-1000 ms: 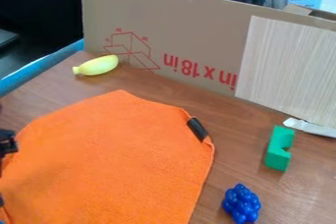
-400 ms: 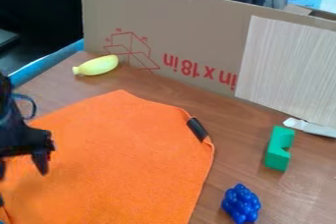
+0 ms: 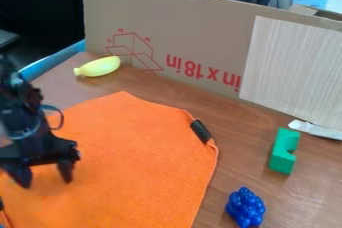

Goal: Unfold the cloth from top right to bottom left

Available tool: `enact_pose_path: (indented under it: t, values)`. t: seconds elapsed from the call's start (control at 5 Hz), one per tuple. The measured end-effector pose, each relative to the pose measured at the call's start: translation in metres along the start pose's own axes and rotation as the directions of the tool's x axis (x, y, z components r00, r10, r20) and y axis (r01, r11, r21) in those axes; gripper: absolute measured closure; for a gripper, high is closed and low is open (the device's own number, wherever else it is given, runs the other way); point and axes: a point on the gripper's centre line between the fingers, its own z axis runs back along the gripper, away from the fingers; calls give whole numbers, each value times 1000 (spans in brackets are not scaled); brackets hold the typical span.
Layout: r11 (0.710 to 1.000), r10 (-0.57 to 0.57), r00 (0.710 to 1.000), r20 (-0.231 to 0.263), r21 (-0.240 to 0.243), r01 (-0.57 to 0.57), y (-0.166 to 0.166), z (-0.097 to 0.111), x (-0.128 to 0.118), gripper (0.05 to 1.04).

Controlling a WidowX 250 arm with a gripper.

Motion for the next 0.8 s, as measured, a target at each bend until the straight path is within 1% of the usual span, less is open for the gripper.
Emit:
enact_pose_path:
  t: [0.2,0.4,0.8]
  values:
    - [1000,-19,1000,1,13,19,-11,-4,-2,84]
    - [999,-14,1000,5,29,13,-14,-6,4,82]
    - [999,16,999,30,48,-17,-15,-12,26,82]
